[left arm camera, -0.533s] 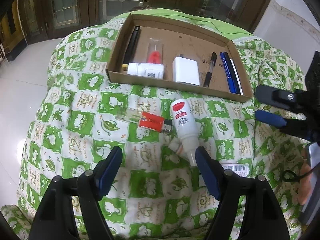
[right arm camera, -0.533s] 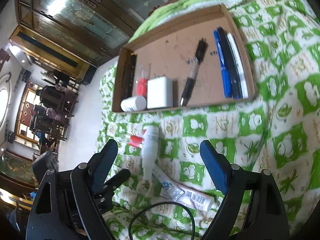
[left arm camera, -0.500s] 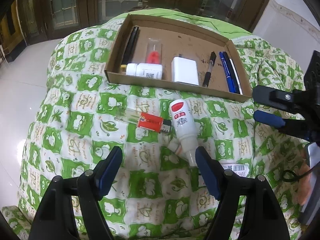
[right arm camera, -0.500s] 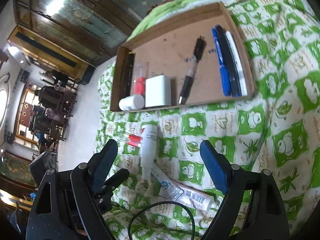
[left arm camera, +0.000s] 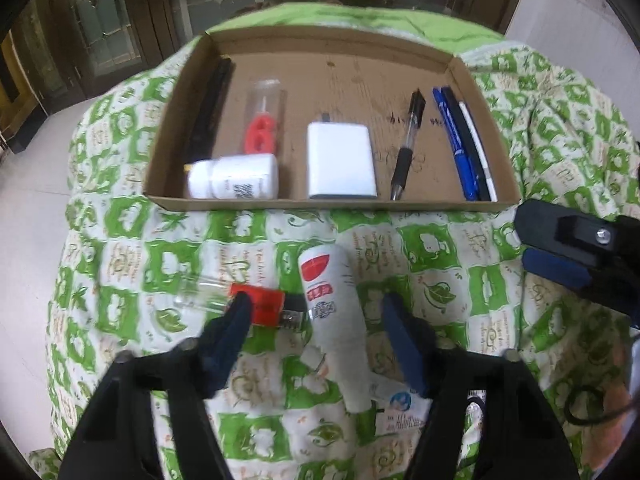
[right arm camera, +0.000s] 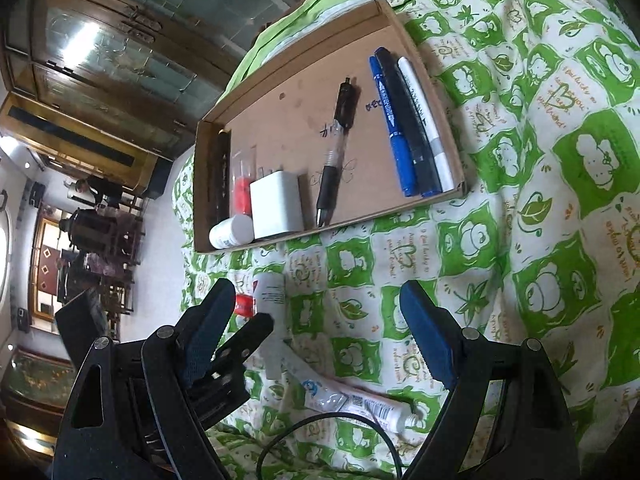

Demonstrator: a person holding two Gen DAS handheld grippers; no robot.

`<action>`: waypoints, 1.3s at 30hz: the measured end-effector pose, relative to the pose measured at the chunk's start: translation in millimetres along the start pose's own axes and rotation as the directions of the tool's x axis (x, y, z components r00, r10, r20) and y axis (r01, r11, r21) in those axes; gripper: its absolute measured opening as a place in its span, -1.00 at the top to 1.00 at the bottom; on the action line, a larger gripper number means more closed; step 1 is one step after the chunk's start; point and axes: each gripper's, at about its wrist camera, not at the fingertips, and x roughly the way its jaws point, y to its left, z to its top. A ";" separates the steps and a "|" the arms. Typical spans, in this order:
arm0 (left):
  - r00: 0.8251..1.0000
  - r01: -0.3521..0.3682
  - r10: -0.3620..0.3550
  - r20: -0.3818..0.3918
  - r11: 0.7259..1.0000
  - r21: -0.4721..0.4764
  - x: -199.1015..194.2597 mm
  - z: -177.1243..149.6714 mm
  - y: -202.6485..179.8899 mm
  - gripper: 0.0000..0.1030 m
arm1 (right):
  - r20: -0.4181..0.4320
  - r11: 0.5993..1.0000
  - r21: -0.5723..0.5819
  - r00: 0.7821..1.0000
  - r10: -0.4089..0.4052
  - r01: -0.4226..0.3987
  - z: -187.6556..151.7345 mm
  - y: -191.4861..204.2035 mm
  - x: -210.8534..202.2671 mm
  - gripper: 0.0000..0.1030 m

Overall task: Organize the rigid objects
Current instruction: 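Reach the left gripper to the white red-capped bottle, then grasp the small white ointment tube with the right gripper while the left grips the bottle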

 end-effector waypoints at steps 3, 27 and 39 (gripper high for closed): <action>0.999 0.004 -0.004 -0.033 1.000 0.011 9.9 -1.2 -1.7 0.34 | 0.002 1.000 -0.006 1.000 -0.001 0.001 0.6 0.7 0.4 -0.66; 1.000 0.013 -0.014 -0.010 0.998 -0.069 -29.8 -67.5 60.8 0.42 | -0.251 0.840 -0.538 0.937 -0.244 0.075 -69.6 74.9 85.0 0.34; 1.000 -0.003 0.003 -0.006 0.998 -0.068 -28.9 -66.2 59.0 0.42 | -0.197 0.782 -0.607 0.927 -0.320 0.141 -82.7 81.3 102.0 0.62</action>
